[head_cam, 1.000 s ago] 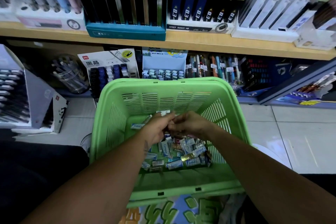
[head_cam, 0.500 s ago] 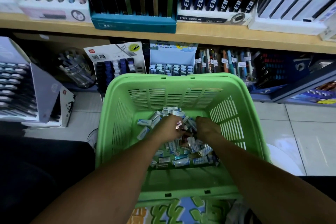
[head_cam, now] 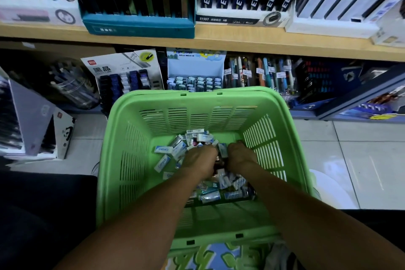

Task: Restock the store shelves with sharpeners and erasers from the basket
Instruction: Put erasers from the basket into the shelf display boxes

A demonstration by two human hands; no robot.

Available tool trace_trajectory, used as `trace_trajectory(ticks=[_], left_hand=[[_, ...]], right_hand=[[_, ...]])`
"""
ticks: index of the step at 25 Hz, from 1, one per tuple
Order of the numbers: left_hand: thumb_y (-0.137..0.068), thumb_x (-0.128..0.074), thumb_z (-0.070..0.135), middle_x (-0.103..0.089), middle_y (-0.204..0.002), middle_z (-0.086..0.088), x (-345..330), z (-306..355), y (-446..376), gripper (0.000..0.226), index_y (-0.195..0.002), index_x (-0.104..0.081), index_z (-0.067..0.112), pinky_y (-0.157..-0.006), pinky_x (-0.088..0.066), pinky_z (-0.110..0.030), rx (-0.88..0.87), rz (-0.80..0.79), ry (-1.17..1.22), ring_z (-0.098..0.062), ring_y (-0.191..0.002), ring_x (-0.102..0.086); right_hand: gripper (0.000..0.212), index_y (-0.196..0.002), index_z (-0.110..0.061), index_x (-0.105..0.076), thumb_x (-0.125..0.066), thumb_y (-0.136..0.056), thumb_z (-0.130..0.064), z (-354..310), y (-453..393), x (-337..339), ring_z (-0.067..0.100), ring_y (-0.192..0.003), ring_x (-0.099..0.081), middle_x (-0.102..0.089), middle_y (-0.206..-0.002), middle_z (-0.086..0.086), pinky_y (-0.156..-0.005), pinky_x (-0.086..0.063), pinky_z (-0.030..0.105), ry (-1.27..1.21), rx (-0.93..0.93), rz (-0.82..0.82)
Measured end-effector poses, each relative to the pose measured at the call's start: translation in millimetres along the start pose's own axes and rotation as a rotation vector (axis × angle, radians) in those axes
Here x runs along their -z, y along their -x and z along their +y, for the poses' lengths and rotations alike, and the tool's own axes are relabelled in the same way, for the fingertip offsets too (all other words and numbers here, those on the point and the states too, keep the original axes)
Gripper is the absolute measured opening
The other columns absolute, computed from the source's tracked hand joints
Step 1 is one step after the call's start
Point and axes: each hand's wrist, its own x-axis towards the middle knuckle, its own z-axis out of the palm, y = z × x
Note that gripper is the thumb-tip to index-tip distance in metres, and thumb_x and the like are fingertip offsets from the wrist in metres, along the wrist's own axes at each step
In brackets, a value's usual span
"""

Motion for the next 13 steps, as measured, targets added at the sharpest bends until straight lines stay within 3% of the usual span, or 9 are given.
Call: trace_trajectory(ticks=[2, 4, 5, 7, 9, 11, 13], left_hand=[[-0.088, -0.065, 0.01, -0.066, -0.095, -0.01, -2, -18, -8, 0.01, -0.094, -0.061, 0.015, -0.072, -0.049, -0.032, 0.058, 0.02, 0.086, -0.03, -0.092, -0.066], [-0.089, -0.066, 0.024, -0.067, -0.101, -0.009, 9, -30, -11, 0.017, -0.1, -0.061, 0.013, -0.077, -0.052, -0.032, 0.104, 0.059, 0.346, -0.027, -0.091, -0.065], [-0.091, -0.066, 0.027, -0.068, -0.103, -0.011, 19, -32, -9, 0.02, -0.106, -0.064, 0.013, -0.075, -0.052, -0.029, 0.129, 0.076, 0.479, -0.024, -0.085, -0.063], [-0.095, -0.06, 0.017, -0.066, -0.093, -0.013, 42, -29, 5, 0.012, -0.105, -0.066, 0.014, -0.058, -0.043, -0.024, 0.197, 0.081, 0.668, -0.023, -0.068, -0.056], [-0.098, -0.055, 0.012, -0.059, -0.074, -0.011, 59, -27, 18, 0.013, -0.095, -0.067, 0.013, -0.049, -0.035, -0.023, 0.259, 0.085, 0.794, -0.02, -0.055, -0.049], [-0.098, -0.057, 0.024, -0.051, -0.061, -0.005, 75, -20, 33, 0.018, -0.09, -0.063, 0.009, -0.048, -0.033, -0.024, 0.239, 0.041, 0.922, -0.016, -0.048, -0.043], [-0.09, -0.069, 0.043, -0.057, -0.066, 0.001, 94, -9, 49, 0.035, -0.101, -0.064, 0.01, -0.05, -0.039, -0.026, 0.169, 0.049, 0.984, -0.013, -0.055, -0.05]], right_hand=[[0.033, -0.092, -0.011, -0.066, -0.081, -0.077, -0.037, 1, -2, 6, 0.024, -0.092, -0.068, -0.069, -0.107, 0.013, -0.079, -0.056, 0.032, -0.147, 0.042, -0.072], [0.034, -0.061, -0.014, -0.061, -0.085, -0.071, -0.035, 2, 0, 22, 0.013, -0.056, -0.059, -0.068, -0.067, 0.007, -0.055, -0.048, 0.023, -0.345, 0.071, -0.14], [0.034, -0.054, -0.013, -0.06, -0.085, -0.072, -0.026, 4, 4, 33, 0.009, -0.044, -0.051, -0.061, -0.052, 0.002, -0.047, -0.041, 0.02, -0.429, 0.073, -0.177], [0.023, -0.059, -0.007, -0.064, -0.079, -0.076, -0.009, 5, 15, 57, 0.009, -0.037, -0.045, -0.056, -0.045, 0.0, -0.043, -0.035, 0.018, -0.534, 0.075, -0.248], [0.008, -0.077, -0.003, -0.069, -0.074, -0.082, -0.008, 6, 28, 81, 0.013, -0.047, -0.051, -0.061, -0.059, 0.005, -0.049, -0.038, 0.023, -0.609, 0.083, -0.317], [0.013, -0.095, -0.004, -0.069, -0.073, -0.086, -0.013, 6, 41, 104, 0.013, -0.057, -0.054, -0.063, -0.072, 0.006, -0.053, -0.041, 0.026, -0.692, 0.117, -0.36], [0.02, -0.103, -0.006, -0.069, -0.075, -0.086, -0.015, 10, 62, 134, 0.01, -0.058, -0.057, -0.066, -0.077, 0.004, -0.053, -0.044, 0.022, -0.787, 0.174, -0.342]])
